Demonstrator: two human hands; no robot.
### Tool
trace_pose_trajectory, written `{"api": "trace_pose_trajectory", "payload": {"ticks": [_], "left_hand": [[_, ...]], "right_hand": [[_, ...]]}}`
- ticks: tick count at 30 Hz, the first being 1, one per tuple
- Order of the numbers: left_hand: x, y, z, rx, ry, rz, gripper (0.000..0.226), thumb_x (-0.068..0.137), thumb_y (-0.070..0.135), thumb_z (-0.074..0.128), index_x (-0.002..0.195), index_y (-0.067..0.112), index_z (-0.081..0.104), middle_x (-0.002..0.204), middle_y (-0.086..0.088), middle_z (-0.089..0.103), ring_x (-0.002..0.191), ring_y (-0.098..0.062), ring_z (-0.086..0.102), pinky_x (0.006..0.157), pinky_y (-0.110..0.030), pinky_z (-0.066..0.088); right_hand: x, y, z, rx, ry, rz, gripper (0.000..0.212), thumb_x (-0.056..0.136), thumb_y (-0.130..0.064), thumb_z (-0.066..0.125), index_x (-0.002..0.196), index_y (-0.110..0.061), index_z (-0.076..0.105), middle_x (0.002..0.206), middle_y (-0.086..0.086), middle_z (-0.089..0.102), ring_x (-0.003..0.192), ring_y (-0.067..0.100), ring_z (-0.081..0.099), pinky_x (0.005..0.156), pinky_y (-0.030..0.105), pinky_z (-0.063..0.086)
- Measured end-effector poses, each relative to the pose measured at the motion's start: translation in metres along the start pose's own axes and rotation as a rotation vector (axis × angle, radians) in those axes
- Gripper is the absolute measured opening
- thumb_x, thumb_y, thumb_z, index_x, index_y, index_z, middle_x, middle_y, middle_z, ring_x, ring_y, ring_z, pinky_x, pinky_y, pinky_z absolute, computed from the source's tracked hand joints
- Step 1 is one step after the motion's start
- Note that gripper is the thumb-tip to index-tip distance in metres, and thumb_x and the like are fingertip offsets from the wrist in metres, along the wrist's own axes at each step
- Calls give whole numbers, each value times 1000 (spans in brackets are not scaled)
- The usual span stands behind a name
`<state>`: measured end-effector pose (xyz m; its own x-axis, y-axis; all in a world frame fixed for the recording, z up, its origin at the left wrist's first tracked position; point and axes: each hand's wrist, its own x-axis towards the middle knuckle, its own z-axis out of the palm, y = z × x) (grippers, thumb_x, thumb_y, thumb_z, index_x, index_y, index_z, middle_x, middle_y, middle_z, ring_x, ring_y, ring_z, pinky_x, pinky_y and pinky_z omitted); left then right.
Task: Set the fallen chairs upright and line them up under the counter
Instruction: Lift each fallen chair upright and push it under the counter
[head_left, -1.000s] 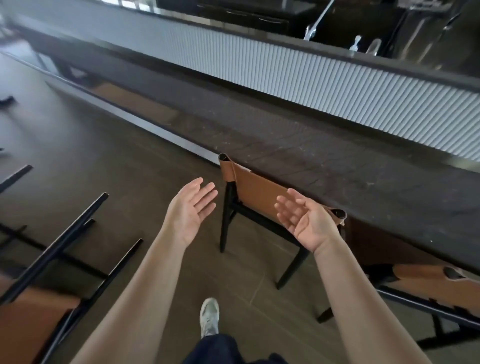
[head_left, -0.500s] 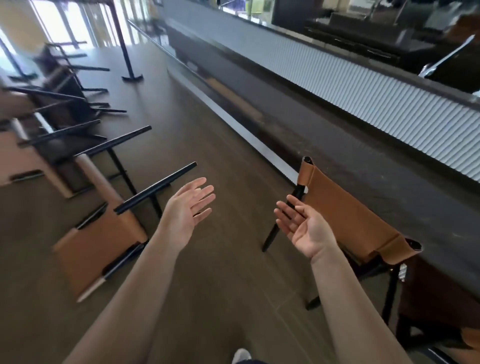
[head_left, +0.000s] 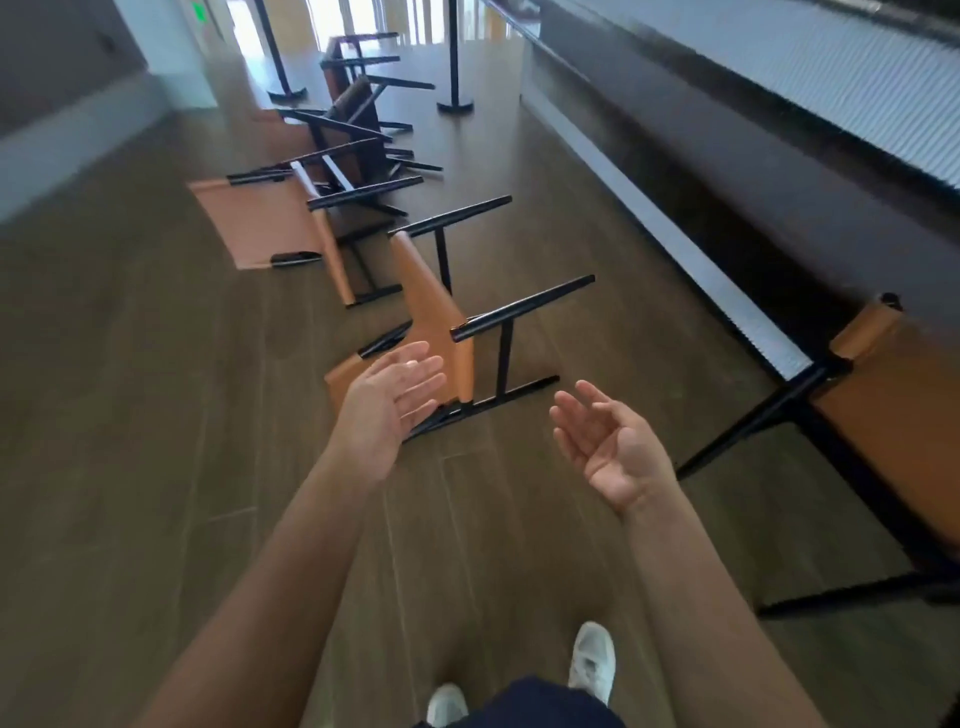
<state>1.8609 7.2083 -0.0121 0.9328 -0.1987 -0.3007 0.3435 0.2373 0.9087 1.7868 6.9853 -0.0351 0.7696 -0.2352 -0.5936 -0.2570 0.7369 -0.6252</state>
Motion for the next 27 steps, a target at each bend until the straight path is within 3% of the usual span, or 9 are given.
{"api": "trace_pose_trajectory", "payload": {"ticks": [7,11,19,27], "left_hand": [[-9,22,-92,-40,152,1,28,94,11,50,115,21,65,115,-1,71,108,-19,66,84,-34,49],[4,32,-126,-79,200,31,25,87,15,57,107,21,68,113,-3,72,108,-20,66,89,-36,48],[75,63,-189,-146,321,42,25,92,9,47,106,17,66,103,-4,74,104,-23,67,91,-37,49],[149,103,-245,-193,378,49,28,95,7,43,109,16,66,107,-7,73,104,-23,68,85,-35,50]], "right_hand": [[13,52,76,-81,-69,67,30,100,-12,39,114,-14,66,105,8,75,103,23,68,87,36,52],[33,64,114,-112,-109,95,30,101,-11,38,116,-13,64,105,8,75,104,22,67,87,35,51],[102,83,205,-171,-181,167,29,102,-12,39,118,-13,63,107,6,75,103,20,69,80,33,51],[170,79,288,-232,-217,165,27,102,-13,40,115,-12,64,107,7,75,103,21,70,81,34,51]]}}
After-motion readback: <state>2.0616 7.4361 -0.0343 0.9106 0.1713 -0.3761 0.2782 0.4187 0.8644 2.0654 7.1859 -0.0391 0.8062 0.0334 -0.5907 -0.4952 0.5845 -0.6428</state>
